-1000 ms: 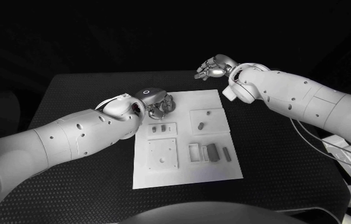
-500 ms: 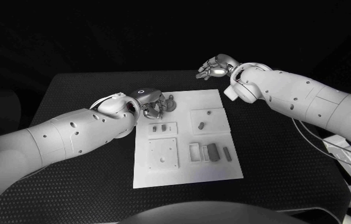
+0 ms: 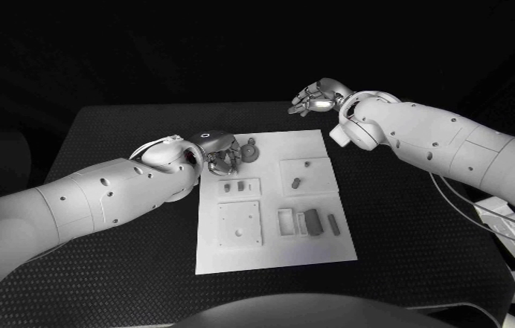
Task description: Assemble the parts on the task board
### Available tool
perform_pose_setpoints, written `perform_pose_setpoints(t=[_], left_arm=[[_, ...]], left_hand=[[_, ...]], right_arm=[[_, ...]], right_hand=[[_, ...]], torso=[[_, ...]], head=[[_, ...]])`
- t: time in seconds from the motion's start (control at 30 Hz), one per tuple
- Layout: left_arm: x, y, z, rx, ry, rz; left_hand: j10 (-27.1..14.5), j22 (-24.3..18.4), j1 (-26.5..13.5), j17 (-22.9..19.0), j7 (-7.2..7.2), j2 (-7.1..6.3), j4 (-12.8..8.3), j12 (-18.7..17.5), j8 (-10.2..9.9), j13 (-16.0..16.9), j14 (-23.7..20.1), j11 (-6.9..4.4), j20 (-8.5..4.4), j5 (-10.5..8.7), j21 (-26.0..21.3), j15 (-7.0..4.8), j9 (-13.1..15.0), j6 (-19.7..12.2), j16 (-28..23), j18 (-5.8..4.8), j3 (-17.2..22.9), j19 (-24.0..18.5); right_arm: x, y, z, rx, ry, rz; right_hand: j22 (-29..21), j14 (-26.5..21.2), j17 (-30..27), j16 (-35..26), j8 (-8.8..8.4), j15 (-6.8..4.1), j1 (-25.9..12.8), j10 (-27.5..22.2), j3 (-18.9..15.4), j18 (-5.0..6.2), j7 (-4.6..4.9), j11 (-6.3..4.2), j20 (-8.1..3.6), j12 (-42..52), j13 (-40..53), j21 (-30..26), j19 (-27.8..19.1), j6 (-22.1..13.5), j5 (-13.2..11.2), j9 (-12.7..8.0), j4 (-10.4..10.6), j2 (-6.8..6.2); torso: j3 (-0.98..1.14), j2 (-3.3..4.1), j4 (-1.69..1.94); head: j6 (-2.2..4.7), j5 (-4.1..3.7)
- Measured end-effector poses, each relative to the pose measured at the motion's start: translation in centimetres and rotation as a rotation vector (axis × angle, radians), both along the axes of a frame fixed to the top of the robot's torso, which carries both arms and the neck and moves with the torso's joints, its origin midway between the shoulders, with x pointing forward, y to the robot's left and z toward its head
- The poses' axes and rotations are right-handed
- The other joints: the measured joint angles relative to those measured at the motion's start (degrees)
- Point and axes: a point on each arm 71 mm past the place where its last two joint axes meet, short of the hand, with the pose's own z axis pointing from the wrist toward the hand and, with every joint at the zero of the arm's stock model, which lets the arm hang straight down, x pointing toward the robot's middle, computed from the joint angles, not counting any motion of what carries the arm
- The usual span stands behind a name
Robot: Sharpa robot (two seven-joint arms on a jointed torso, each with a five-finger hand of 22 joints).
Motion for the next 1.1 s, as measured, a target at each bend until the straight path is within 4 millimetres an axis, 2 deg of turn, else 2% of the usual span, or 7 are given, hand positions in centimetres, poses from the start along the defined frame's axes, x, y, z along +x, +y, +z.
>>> perform_pose_setpoints(t=[1.1], left_arm=[[-0.16,0.02,-0.15,0.007,0.034,-0.001]], left_hand=[[-0.03,0.0,-0.83,-0.05,0.0,-0.23,0.07,-0.2,0.0,0.11,0.01,0.03,0.11,0.24,0.0,0.02,-0.01,0.0,0.0,0.03,-0.23,0.07]], right_arm=[[0.04,0.01,-0.02,0.0,0.0,-0.001]], right_hand=[[0.16,0.0,0.05,0.0,0.0,0.0,0.0,0.0,0.0,0.0,0.0,0.0,0.0,0.0,-0.16,0.0,0.0,0.0,0.0,-0.04,0.0,0.0]], torso=[[0.09,-0.01,-0.03]], head=[[-0.21,0.08]])
